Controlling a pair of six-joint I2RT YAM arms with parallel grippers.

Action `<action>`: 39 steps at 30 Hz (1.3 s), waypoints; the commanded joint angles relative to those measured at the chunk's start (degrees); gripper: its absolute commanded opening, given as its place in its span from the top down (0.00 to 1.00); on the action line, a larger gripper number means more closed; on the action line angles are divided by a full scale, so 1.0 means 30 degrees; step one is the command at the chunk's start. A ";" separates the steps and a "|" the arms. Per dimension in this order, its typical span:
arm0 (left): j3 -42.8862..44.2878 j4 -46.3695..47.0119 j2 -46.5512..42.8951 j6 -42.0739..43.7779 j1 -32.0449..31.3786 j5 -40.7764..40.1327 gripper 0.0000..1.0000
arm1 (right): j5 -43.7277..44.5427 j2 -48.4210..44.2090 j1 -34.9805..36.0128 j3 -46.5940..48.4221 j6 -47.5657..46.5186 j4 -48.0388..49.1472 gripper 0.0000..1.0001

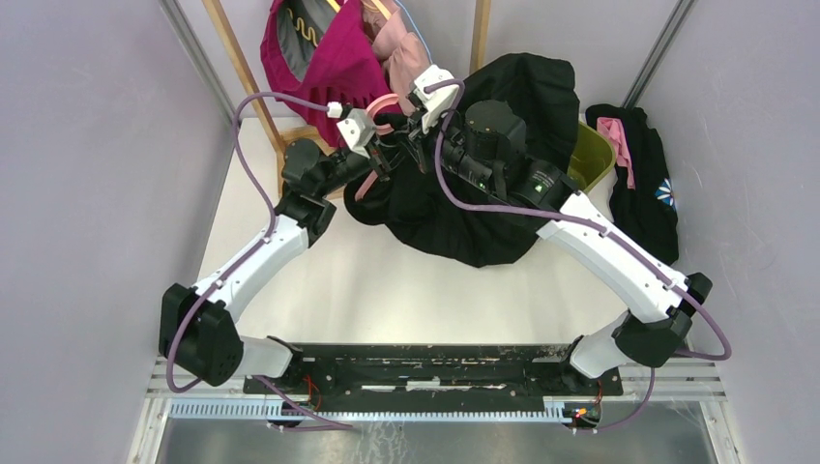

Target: Remove the skirt from the hanger

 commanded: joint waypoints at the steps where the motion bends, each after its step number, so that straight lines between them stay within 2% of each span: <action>1: 0.1222 0.2770 -0.0220 -0.0950 -0.0304 0.2309 0.97 | 0.0005 -0.0747 0.0381 0.0474 -0.0511 0.0198 0.99; 3: 0.2334 -0.2146 -0.0526 0.1490 -0.0376 0.1567 0.97 | 0.1064 -0.1095 0.0357 0.0238 -0.1020 0.0265 0.99; 5: 0.2276 -0.4601 -0.1094 0.3060 -0.0369 0.0590 0.97 | 0.1976 -0.1247 0.0356 0.0220 -0.1546 0.0091 0.99; 9: 0.1520 -0.7228 -0.1789 0.4732 -0.0354 -0.0612 0.97 | 0.3241 -0.1404 0.0327 0.0134 -0.2054 0.0538 0.99; 15: 0.0951 -1.0934 -0.2141 0.6245 -0.0352 -0.2320 0.97 | 0.5460 -0.0885 0.0095 0.1977 -0.3507 -0.0195 0.99; 19: -0.0420 -1.2124 -0.3619 0.7010 -0.0344 -0.4011 0.97 | 0.5664 -0.0912 -0.0814 0.1919 -0.3727 -0.0059 0.99; 23: -0.0034 -1.4767 -0.4240 0.7777 -0.0347 -0.6205 0.97 | 0.5569 -0.0958 -0.1966 0.1774 -0.3741 0.0022 0.99; 29: -0.0055 -1.4741 -0.8029 0.7049 -0.0345 -0.4422 0.97 | 0.5080 -0.0711 -0.3393 0.0923 -0.3604 0.0111 0.99; 31: 0.0376 -1.4766 -0.8708 0.6849 -0.0356 -0.4760 0.97 | 0.4750 -0.0535 -0.3634 0.0585 -0.3283 0.0209 0.99; 35: 0.0920 -1.3812 -0.8096 0.7049 -0.0348 -0.5134 0.97 | 0.3822 -0.0227 -0.3696 0.0425 -0.2480 0.0078 0.99; 39: 0.0731 -0.9900 -0.6650 0.6023 -0.0366 -0.3693 0.97 | 0.3110 -0.0378 -0.3713 0.0272 -0.1785 0.0019 0.99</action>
